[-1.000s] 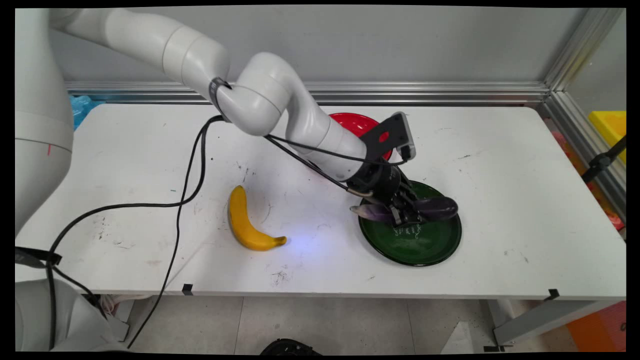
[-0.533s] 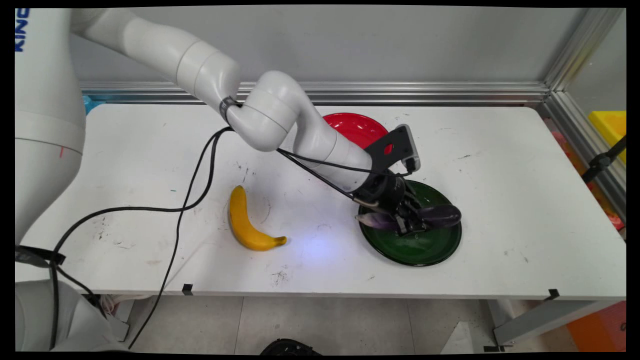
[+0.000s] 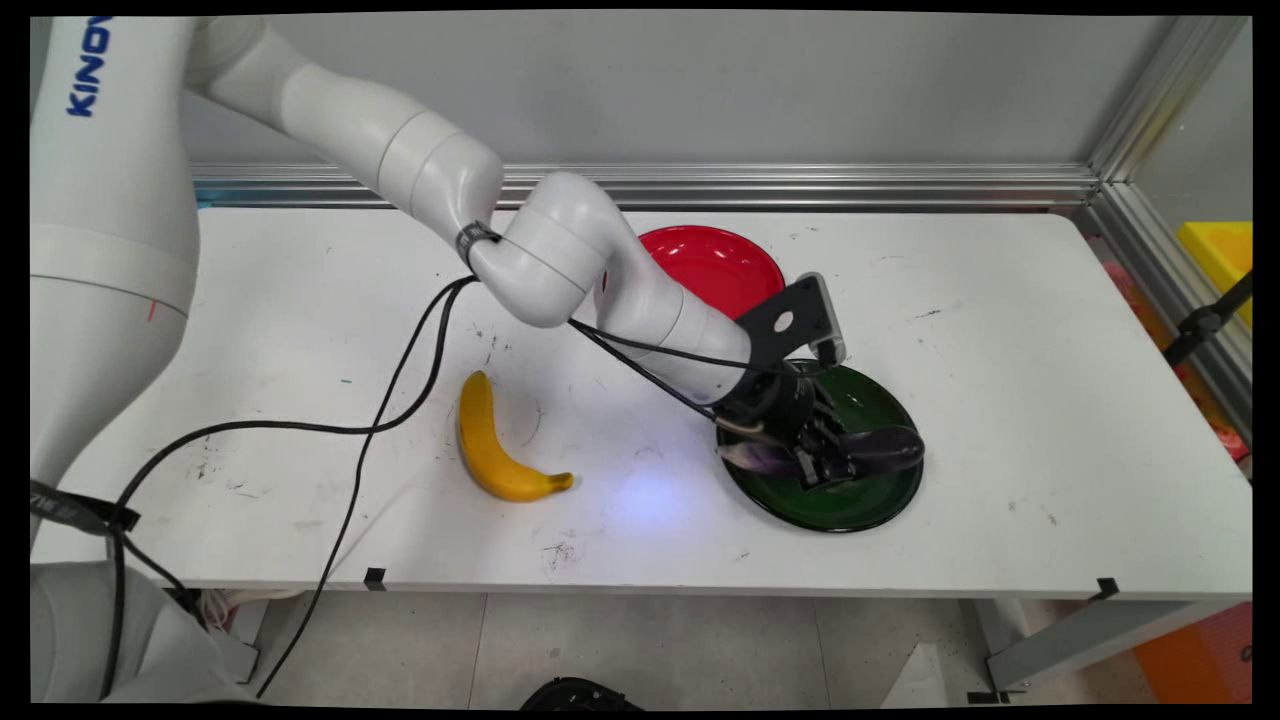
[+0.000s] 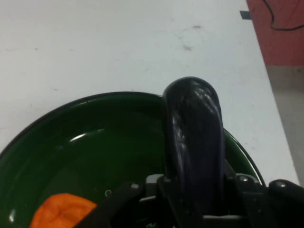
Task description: Place the picked object on the green plate
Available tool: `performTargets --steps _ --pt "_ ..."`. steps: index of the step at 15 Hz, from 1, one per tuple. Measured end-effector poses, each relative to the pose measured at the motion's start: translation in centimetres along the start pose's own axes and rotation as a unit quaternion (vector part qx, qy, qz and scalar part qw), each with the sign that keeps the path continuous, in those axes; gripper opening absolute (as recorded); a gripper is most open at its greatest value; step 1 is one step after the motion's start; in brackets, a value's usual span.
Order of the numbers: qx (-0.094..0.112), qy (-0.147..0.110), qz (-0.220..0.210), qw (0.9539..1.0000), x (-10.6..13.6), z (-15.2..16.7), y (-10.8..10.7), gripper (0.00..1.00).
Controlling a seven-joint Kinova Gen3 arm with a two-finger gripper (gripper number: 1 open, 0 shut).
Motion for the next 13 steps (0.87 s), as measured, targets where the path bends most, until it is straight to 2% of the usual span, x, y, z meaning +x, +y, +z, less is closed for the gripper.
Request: performTargets --steps 6,7,13 --pt "-0.001 -0.002 0.005 1.0000 -0.33 0.71 0.08 0.00" --pt "-0.001 -0.001 0.005 1.0000 -0.32 0.77 0.08 1.00" --pt "0.000 0.007 0.009 0.9999 0.30 0.65 -0.20 1.00"
